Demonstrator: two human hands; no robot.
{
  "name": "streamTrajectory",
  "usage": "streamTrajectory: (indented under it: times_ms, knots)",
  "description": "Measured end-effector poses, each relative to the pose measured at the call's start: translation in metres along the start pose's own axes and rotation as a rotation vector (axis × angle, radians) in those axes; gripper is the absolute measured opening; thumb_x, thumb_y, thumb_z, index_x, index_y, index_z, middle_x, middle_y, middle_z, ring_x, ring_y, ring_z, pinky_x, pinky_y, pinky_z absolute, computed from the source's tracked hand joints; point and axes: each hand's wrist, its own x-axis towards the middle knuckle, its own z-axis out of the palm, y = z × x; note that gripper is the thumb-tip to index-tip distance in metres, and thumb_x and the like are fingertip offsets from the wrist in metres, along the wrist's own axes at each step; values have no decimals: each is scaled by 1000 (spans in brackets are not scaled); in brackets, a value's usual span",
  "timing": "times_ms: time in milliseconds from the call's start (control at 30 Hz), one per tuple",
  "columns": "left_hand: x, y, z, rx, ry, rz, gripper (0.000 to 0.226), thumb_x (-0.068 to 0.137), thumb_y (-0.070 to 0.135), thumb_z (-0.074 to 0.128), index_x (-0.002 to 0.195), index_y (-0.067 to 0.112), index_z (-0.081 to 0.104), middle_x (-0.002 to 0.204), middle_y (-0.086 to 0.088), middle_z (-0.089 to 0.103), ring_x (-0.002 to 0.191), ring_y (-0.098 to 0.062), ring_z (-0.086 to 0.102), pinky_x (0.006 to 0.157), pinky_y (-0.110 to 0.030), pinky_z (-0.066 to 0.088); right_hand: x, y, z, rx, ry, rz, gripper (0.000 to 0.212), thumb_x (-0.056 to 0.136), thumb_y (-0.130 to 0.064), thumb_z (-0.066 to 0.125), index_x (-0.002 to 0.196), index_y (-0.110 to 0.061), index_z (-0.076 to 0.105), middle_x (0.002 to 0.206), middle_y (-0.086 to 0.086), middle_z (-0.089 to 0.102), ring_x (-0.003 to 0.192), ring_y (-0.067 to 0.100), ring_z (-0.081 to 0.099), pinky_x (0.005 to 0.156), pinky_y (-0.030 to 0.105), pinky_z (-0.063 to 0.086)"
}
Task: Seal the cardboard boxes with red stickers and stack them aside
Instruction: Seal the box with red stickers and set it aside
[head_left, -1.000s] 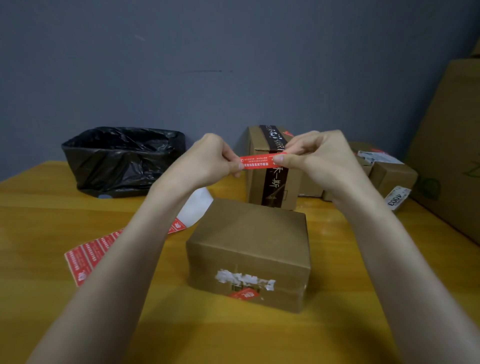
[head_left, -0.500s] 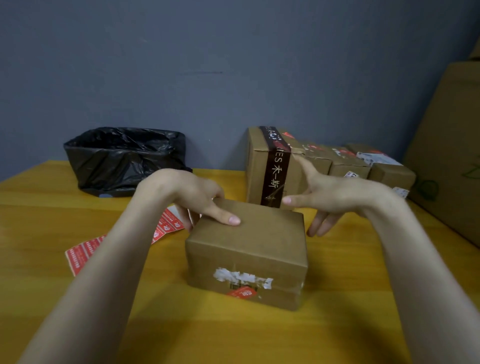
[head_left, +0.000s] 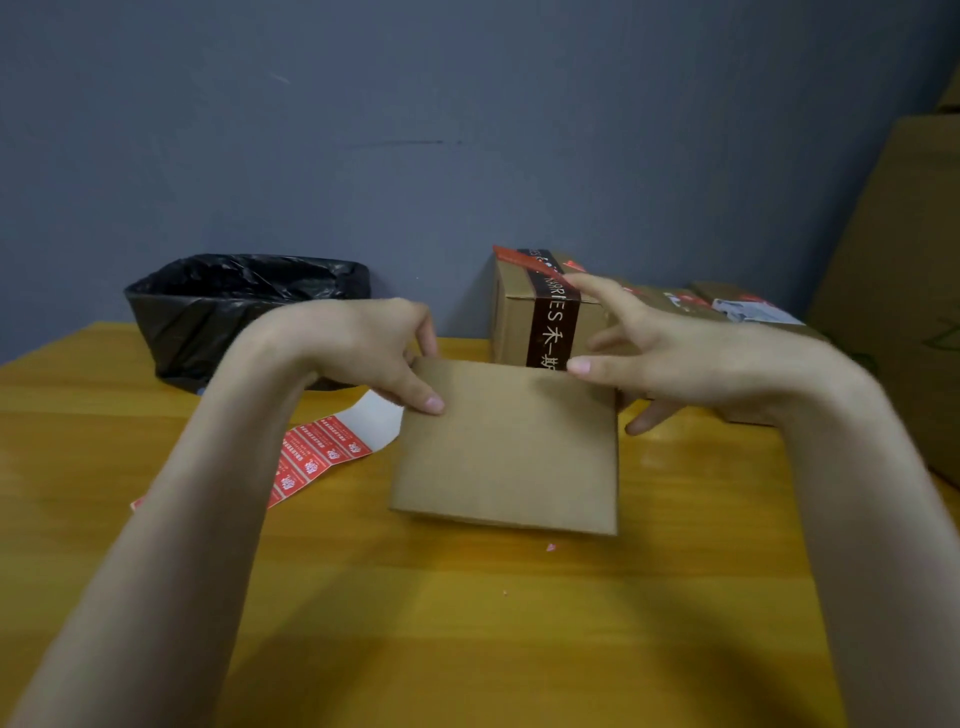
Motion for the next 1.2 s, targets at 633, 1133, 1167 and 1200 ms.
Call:
streamTrajectory:
  times_ms: [633, 1133, 1167, 1200]
  knots:
    - [-2, 2, 1, 143, -220, -13, 91, 67, 49, 74, 143, 30, 28, 101, 18, 48, 94, -8, 54, 88, -26, 46, -9, 11, -21, 156, -49, -96, 57, 68, -45, 57, 123, -35, 45, 104, -2, 68, 93, 6, 68, 73, 23, 58]
    - [-10, 37, 3, -435, 514, 321, 21, 74, 38, 71, 86, 21, 72, 83, 9, 71, 80, 3, 63, 66, -5, 44, -1, -3, -10, 280, 308, -228, 8, 83, -16, 64, 82, -19, 72, 77, -8, 70, 69, -2, 61, 56, 13, 49]
    - [-9, 41, 6, -374, 555, 364, 17, 77, 34, 72, 87, 20, 72, 86, 8, 71, 81, 0, 62, 68, -6, 43, -2, -6, -9, 217, 308, -248, 9, 84, -16, 64, 83, -20, 72, 80, -7, 70, 70, -2, 61, 57, 13, 48]
    - [-8, 45, 9, -288, 594, 417, 14, 77, 31, 73, 88, 22, 73, 87, 8, 70, 80, -2, 62, 70, -6, 42, -3, -10, -7, 158, 302, -267, 10, 85, -15, 63, 84, -21, 72, 84, -4, 70, 72, 0, 61, 59, 14, 48]
